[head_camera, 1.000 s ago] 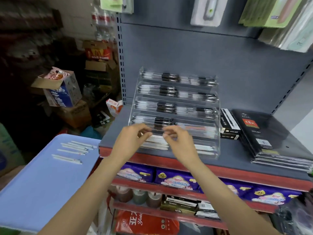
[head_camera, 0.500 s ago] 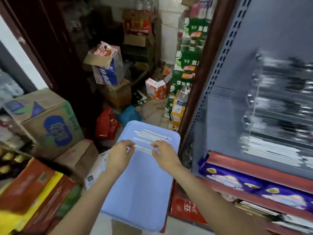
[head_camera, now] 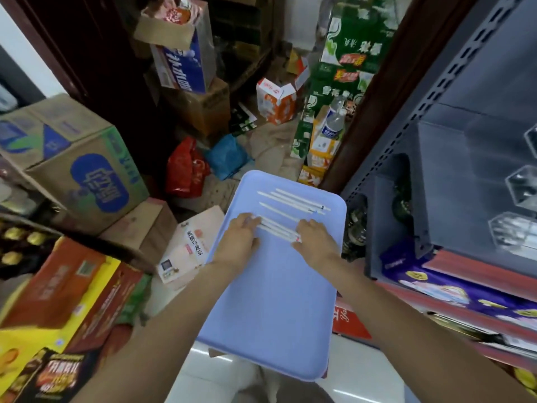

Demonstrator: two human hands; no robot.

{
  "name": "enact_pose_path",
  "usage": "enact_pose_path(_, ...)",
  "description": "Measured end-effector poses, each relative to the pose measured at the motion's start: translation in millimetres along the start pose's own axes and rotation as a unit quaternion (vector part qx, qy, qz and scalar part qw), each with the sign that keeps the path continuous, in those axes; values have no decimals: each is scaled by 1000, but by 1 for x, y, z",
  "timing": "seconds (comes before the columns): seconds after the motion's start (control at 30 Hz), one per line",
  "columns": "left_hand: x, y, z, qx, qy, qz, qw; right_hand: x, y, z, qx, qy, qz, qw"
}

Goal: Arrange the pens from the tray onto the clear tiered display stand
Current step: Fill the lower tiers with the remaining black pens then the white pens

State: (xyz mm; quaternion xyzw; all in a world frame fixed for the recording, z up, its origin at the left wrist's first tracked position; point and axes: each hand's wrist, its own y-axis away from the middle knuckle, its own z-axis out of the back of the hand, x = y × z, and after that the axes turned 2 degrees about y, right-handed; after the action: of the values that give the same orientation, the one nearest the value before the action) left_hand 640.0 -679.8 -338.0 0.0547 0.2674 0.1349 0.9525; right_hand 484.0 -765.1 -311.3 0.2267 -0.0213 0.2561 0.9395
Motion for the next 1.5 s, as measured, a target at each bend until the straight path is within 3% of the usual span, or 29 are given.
enact_pose_path(0.1, -10, 2, -2, -56, 133, 57, 988, 4, -1, 0, 33, -4, 7, 999)
enact_pose_path(0.17, -16, 1, -2, -99, 223, 141, 959, 6, 1, -2, 34, -11, 10, 999)
enact_pose_path(0.27, -19, -1, -6, -40, 372, 235, 897, 7, 5, -7, 14, -56, 9, 998)
enact_pose_path(0.33, -27, -1, -6, -16, 424, 256, 869, 6, 9, -8, 8, -90, 12, 996)
enact_pose_path(0.43, -40, -3, -2, 4, 530, 283, 799, 9, 19, -9, 12, -104, 24, 994)
enact_pose_path(0.6, -63, 4, 4, -12, 617, 253, 745, 10, 39, 2, 15, -170, 53, 984)
enact_pose_path(0.7, -85, 10, 21, -49, 626, 183, 757, 1, 60, 32, 11, -236, 63, 970)
enact_pose_path(0.77, -105, 13, 38, -93, 591, 136, 790, -8, 76, 57, -2, -261, 73, 963)
enact_pose_path(0.87, -141, 20, 56, -115, 488, 46, 864, -29, 99, 93, -111, -302, 77, 944)
enact_pose_path(0.97, -186, 33, 65, -58, 402, -69, 911, -62, 123, 126, -230, -408, 90, 879)
enact_pose_path(1.13, -291, 49, 57, -16, 377, -188, 907, -154, 173, 159, -285, -519, 103, 800)
enact_pose_path(1.3, -373, 49, 26, -28, 330, -196, 923, -260, 222, 165, -348, -594, 61, 723)
enact_pose_path(1.5, -452, 46, -19, -49, 293, -185, 937, -363, 252, 156, -353, -609, 24, 710)
